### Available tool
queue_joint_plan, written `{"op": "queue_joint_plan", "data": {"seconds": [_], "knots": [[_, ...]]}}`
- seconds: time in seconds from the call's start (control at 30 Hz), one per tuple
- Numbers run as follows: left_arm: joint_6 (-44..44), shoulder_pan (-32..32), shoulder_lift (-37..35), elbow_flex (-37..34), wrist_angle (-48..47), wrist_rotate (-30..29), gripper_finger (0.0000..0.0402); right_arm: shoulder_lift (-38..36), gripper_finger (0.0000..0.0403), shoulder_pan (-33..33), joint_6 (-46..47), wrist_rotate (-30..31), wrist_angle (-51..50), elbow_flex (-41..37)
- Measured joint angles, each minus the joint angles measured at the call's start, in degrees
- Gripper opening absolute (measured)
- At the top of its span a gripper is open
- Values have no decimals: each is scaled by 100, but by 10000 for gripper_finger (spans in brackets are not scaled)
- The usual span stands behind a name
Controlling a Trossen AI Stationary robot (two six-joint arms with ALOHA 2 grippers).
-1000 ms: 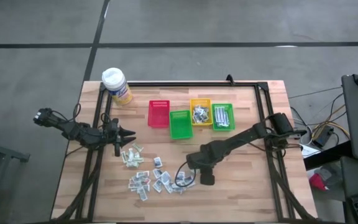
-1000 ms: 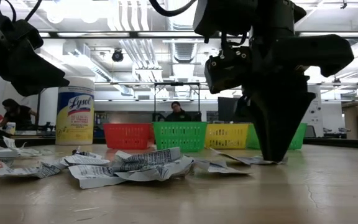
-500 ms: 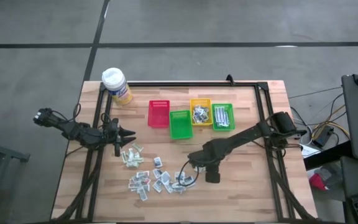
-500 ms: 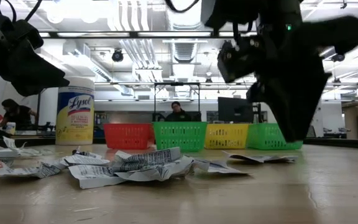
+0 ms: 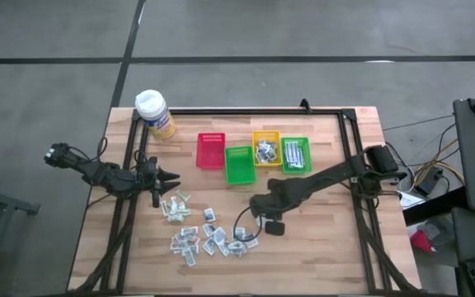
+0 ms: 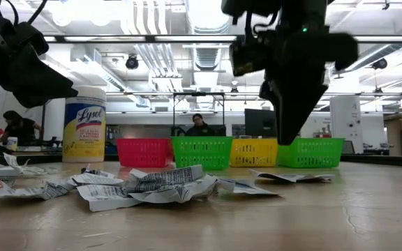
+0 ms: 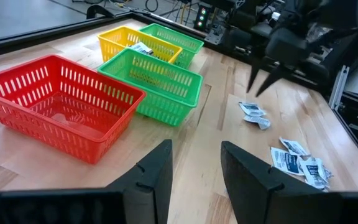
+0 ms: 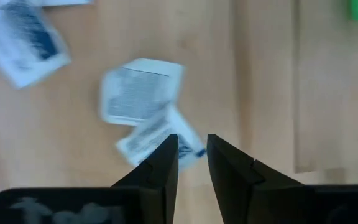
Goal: Pick & Place First Aid Supplies
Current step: Put the alcohol pad into the yellow basket
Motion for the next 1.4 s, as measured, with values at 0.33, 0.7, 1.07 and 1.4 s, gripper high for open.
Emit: {"op": "queue_joint_plan", "data": {"seconds": [0.33,0.7,1.07,1.4], "knots": [[-132,-1,0,0,1,2,131,0,122,-81,1012,-118,-126,-70],[-20,-1,0,-2,2,1,131,0,148,-41,3273,-448,-86,-339],[-13,-2,0,-2,5,0,131,2,137,-39,3500,-541,203,-540],[-8,0,6,-6,15,2,131,535,145,-48,3598,-861,294,-534]]}}
